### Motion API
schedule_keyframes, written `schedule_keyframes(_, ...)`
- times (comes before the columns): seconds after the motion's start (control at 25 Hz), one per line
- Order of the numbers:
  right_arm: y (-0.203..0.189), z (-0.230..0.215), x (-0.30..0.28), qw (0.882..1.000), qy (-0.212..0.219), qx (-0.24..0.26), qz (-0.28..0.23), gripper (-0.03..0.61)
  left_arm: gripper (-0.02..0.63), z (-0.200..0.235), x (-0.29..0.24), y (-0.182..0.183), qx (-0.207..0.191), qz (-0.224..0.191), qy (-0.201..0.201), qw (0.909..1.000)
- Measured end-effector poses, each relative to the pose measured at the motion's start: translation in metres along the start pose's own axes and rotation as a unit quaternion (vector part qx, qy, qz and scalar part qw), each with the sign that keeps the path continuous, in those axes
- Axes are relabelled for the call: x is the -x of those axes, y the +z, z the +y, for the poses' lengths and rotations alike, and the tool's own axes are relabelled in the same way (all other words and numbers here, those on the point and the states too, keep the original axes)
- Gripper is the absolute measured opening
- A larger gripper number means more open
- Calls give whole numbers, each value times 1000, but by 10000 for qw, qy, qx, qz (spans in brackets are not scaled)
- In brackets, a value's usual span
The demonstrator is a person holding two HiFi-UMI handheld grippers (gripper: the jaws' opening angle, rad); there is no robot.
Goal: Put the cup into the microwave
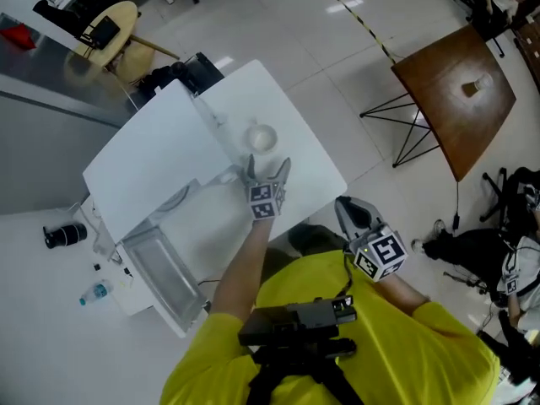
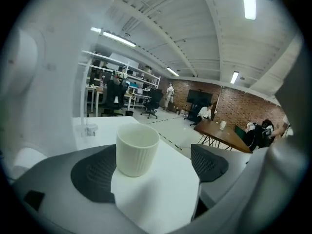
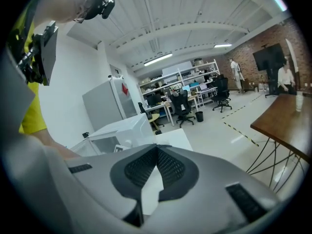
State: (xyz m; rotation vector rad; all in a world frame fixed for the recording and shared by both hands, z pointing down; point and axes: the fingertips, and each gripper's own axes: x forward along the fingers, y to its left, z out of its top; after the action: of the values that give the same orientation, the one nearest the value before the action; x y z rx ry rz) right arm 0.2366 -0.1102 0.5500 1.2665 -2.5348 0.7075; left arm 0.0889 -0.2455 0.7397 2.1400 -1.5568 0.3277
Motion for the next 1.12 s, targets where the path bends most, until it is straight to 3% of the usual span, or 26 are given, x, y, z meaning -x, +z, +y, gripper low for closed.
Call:
schedule_keyframes(0.24,-20,7,-5,9994,184,-14,289,5,491,16,-50,-4,11,-187,461,9988)
schedule_keyframes(0.44,-21,-18,-3,9994,-148,-137,278,5,492,37,-79,6,60,-368,783,9962)
schedule_keyframes(0.52,-21,-23,-1,9992,-257,-184,251,5,514,37,-87,8,-120,-376,716,9967)
schedule_keyframes(0.72,-22,-37,-3,9978,-452,-386,289,5,477,28,-97,12,-427,-261,547,9972)
schedule_keyframes(0.88,-18,-30,-9,9982,-389,-377,253,5,474,12,-71,-3,-300,-105,249,9992)
schedule_keyframes(1.12,-12,2,-32,9991,109,-150,374,4,472,-34,31,-34,7,-62,-130,9999)
